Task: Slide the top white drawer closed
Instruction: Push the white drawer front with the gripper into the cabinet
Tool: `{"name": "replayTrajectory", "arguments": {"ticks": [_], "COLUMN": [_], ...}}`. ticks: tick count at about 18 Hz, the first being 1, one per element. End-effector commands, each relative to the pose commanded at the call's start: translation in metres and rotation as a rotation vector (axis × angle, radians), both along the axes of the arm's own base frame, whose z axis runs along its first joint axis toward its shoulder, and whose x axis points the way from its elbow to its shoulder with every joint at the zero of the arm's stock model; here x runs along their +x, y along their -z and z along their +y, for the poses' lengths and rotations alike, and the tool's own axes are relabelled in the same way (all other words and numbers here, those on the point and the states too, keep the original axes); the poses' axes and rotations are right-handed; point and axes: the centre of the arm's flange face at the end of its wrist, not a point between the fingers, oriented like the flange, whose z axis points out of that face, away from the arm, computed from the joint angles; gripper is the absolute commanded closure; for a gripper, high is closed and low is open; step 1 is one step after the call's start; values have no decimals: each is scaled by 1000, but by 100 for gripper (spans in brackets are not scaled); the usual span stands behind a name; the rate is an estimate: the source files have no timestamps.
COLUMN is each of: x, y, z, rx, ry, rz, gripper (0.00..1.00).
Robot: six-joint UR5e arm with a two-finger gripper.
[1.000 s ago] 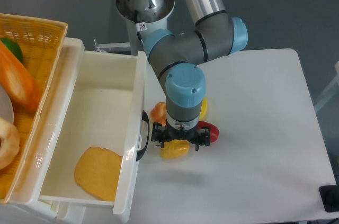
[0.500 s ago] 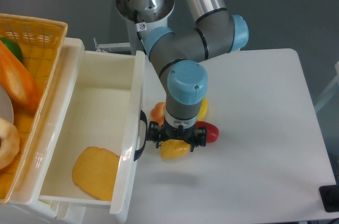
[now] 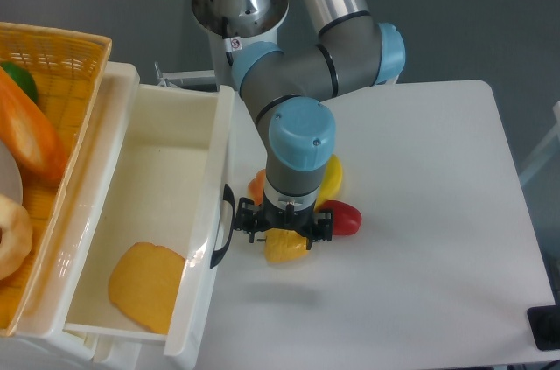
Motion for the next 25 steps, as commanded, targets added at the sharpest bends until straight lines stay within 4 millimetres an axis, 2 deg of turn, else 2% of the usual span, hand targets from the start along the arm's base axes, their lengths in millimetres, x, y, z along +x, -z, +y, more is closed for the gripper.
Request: {"name": "replayTrajectory", "arguments": {"ticks": [4,12,19,25], "x": [9,44,67,76], "y": [-1,-5,-6,-14], "z": [6,26,38,40], "rx": [1,7,10,19], "ry": [20,81,121,134], "rz": [4,7,8,16], "gripper": [0,0,0,0]}}
